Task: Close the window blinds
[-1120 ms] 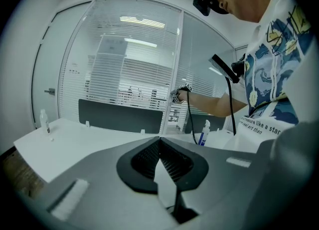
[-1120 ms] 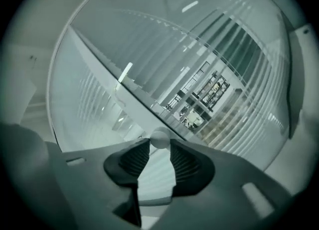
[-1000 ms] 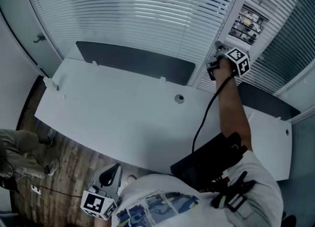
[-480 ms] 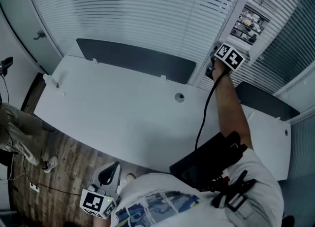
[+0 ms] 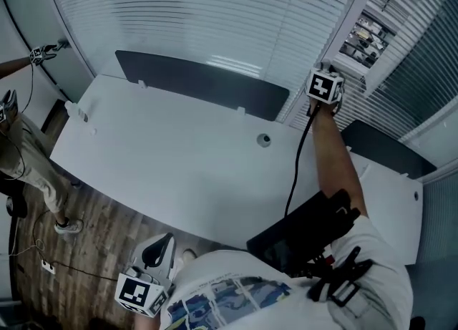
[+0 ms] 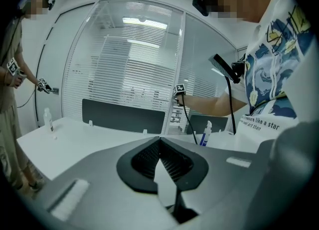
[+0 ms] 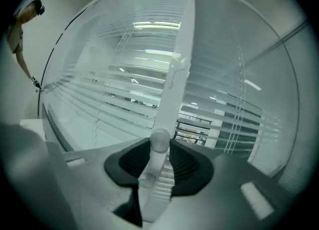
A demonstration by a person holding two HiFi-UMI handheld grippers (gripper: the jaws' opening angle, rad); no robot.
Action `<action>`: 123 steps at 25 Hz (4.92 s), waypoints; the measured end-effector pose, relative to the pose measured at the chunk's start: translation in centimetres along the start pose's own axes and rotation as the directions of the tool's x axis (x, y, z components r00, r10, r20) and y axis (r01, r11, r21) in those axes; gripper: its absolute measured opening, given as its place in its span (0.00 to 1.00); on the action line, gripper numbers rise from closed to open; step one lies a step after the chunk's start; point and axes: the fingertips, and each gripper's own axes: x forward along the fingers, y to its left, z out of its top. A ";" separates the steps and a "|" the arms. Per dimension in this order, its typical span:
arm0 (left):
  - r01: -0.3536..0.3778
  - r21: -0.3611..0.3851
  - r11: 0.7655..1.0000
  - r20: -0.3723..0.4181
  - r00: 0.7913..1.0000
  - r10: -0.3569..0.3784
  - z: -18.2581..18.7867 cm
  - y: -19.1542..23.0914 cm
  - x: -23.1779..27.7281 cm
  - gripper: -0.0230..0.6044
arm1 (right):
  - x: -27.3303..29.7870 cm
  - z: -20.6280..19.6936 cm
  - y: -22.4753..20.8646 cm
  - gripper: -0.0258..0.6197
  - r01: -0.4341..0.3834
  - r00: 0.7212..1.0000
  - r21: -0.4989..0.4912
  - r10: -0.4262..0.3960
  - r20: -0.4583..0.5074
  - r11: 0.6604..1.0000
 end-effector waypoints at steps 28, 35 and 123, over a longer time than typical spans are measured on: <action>0.028 -0.010 1.000 -0.018 0.999 -0.028 -0.4 -0.2 0.8 0.04 | 0.5 -0.8 -0.9 0.23 -0.088 0.986 0.551 0.150 -0.067 0.830; 0.036 -0.012 0.999 -0.016 0.999 -0.037 -0.6 0.0 0.7 0.04 | -0.4 -2.1 0.3 0.23 0.016 0.987 0.215 0.019 -0.158 0.976; 0.091 -0.005 0.996 -0.012 0.996 -0.092 0.6 0.8 1.4 0.04 | -2.6 -0.8 0.9 0.23 -0.050 0.999 -0.118 0.049 -0.015 0.992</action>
